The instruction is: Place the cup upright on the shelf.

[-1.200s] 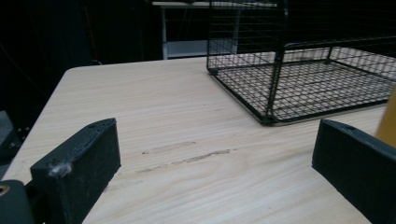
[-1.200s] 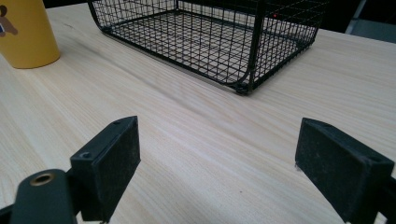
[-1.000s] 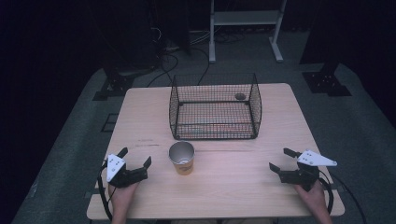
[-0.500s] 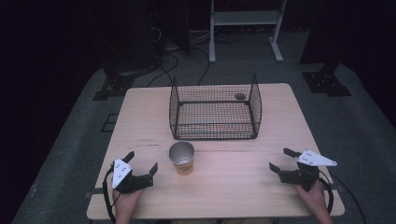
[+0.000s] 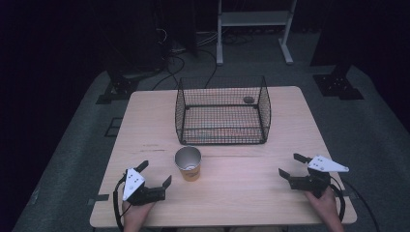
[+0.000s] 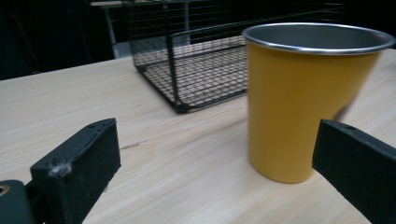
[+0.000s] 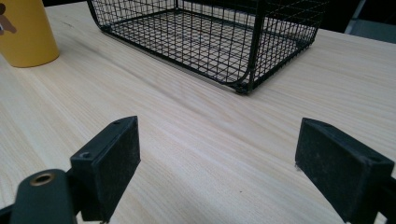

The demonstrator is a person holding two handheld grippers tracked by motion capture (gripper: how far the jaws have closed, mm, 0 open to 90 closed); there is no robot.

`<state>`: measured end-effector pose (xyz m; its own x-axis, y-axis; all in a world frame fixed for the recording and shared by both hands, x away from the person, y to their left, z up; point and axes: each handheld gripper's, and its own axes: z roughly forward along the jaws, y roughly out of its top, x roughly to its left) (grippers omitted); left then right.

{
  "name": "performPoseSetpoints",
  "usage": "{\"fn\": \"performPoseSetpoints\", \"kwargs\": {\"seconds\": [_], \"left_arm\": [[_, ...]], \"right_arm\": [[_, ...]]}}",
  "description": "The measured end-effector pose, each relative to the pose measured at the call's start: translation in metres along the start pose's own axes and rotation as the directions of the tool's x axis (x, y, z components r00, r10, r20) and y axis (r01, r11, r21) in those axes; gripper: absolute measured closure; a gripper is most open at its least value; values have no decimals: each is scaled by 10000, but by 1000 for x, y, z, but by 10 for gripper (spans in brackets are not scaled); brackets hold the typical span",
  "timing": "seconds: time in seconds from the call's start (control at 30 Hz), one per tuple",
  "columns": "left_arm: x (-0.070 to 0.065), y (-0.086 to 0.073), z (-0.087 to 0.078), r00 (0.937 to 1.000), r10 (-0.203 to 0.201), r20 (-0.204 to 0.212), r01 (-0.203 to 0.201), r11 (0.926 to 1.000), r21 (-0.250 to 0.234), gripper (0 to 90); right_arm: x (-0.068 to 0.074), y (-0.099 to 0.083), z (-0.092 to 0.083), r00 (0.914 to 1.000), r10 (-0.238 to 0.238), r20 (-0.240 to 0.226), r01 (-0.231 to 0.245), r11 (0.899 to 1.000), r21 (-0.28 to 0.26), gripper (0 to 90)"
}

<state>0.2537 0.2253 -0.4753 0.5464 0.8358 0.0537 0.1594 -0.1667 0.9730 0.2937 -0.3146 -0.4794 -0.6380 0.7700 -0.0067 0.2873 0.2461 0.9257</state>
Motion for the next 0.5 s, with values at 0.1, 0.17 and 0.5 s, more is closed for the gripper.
{"fn": "performPoseSetpoints", "kwargs": {"seconds": [0.1, 0.17, 0.5], "left_arm": [[-4, 1, 2, 9997, 64, 222, -62, 9999, -84, 5], [-6, 2, 3, 9993, 111, 355, -108, 9999, -88, 5], [-15, 3, 8, 9954, 246, 926, -243, 9997, -42, 5]], "right_arm": [[0, 0, 0, 10000, -16, 2, 16, 10000, 3, 130], [0, 0, 0, 10000, -14, 6, 14, 10000, 2, 130], [0, 0, 0, 10000, -34, -3, 34, 10000, 8, 130]]}}
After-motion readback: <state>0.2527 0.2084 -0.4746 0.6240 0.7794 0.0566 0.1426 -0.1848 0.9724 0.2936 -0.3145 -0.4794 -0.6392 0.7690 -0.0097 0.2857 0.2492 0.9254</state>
